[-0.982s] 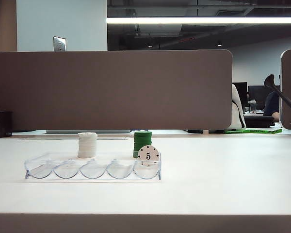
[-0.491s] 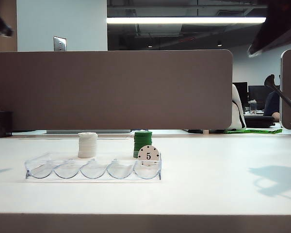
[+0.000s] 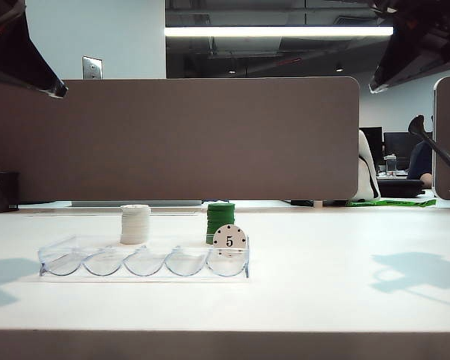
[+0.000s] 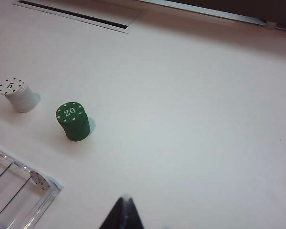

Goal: Pick up the chip in the box and place it on the pile of chips with the same color.

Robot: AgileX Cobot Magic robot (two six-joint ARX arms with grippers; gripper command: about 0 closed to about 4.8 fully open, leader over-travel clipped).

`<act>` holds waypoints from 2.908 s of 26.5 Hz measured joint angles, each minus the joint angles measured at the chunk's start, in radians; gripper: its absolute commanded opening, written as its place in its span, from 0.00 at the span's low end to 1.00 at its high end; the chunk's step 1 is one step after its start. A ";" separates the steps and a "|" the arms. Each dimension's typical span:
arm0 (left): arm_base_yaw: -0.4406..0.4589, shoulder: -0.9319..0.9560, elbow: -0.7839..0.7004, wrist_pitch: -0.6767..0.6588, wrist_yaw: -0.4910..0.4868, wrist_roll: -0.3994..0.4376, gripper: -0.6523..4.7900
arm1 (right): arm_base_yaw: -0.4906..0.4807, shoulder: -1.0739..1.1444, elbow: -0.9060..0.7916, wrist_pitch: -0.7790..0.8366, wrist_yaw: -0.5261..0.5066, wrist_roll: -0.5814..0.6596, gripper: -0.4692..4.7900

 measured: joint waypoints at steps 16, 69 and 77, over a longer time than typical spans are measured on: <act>0.000 0.000 0.000 0.002 0.003 -0.016 0.11 | 0.062 0.071 0.000 0.013 -0.088 0.006 0.08; -0.135 0.588 0.214 0.234 0.619 0.437 0.11 | 0.092 0.163 0.000 0.127 -0.048 -0.017 0.08; -0.229 0.682 0.235 0.235 0.506 0.542 0.34 | 0.092 0.163 0.000 0.127 -0.048 -0.017 0.08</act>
